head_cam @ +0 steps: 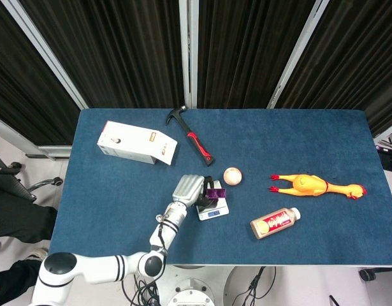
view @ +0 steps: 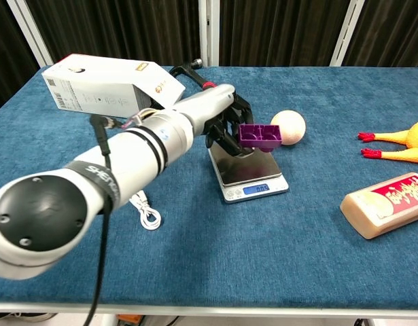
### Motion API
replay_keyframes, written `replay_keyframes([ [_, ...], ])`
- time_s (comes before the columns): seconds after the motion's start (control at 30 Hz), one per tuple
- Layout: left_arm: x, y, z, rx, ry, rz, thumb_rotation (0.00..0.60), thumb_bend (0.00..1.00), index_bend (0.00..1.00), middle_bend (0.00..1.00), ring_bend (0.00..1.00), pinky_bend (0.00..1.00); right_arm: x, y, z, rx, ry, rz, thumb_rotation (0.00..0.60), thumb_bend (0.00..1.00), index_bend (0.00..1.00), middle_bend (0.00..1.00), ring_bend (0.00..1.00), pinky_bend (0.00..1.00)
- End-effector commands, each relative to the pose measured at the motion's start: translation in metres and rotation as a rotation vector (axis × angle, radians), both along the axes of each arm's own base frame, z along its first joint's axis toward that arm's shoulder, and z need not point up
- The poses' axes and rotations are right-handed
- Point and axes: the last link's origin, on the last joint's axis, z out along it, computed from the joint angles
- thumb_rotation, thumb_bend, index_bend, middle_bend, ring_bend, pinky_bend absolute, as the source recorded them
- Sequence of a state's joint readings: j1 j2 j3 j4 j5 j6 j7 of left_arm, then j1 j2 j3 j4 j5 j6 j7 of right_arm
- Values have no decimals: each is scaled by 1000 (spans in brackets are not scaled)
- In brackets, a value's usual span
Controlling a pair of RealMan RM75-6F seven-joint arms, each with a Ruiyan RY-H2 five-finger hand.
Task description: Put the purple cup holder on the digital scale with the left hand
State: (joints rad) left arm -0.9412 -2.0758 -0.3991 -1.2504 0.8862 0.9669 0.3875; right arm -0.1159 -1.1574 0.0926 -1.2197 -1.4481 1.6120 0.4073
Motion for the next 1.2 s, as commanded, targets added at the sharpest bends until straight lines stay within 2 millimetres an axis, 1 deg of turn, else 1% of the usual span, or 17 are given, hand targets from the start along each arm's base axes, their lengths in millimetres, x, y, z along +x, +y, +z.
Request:
replay_keyframes([
  [0.03,-1,2,-9,9,13,19,600,342,537,635,593,663,0,0,2,-5,1,1,600,211,0,0,0,0],
  [0.2,-10,7,-14,26,30,44,600,341,533,626,587,663,-2,0,6,-10,8,-10,600,211,0,0,0,0],
  [0.3,-13,5,-14,49,36,37,600,327,516,593,581,663,-5,-2,5,-9,5,-23,600,211,0,0,0,0],
  [0.43,-16,3,-14,56,28,23,600,298,433,548,548,654,-6,-3,2,-1,5,-29,600,212,0,0,0,0],
  [0.5,-17,1,-13,49,26,14,600,289,370,517,495,620,-6,-3,1,-1,4,-28,600,211,0,0,0,0],
  [0.53,-18,-1,-13,41,22,11,600,282,319,483,432,567,-5,-3,1,1,5,-28,600,211,0,0,0,0],
  [0.57,-19,-2,-12,32,22,10,600,277,289,458,388,528,-5,-3,1,1,6,-29,600,211,0,0,0,0],
  [0.6,-19,-2,-12,24,22,8,600,271,246,416,325,466,-5,-3,1,2,8,-30,600,211,0,0,0,0],
  [0.67,-21,-3,-9,13,22,7,600,260,189,341,244,379,-5,-3,1,2,9,-30,600,211,0,0,0,0],
  [0.73,-21,-3,-7,12,17,11,600,256,170,304,211,346,-4,-3,1,0,10,-28,600,211,0,0,0,0],
  [0.87,-21,-3,-1,23,10,9,600,251,147,266,157,294,-3,-2,0,1,10,-27,600,211,0,0,0,0],
  [1.0,-25,-5,13,50,12,1,600,251,145,257,151,278,-3,-2,0,1,10,-26,600,211,0,0,0,0],
  [1.07,-32,-6,28,79,26,3,600,250,146,249,138,266,-2,-2,1,0,11,-22,600,211,0,0,0,0],
  [1.1,-37,-7,37,96,35,4,600,250,146,246,133,259,-1,-2,1,-1,11,-19,600,211,0,0,0,0],
  [1.2,-60,-14,75,172,74,9,600,251,146,245,131,236,1,-3,0,5,15,-9,600,211,0,0,0,0],
])
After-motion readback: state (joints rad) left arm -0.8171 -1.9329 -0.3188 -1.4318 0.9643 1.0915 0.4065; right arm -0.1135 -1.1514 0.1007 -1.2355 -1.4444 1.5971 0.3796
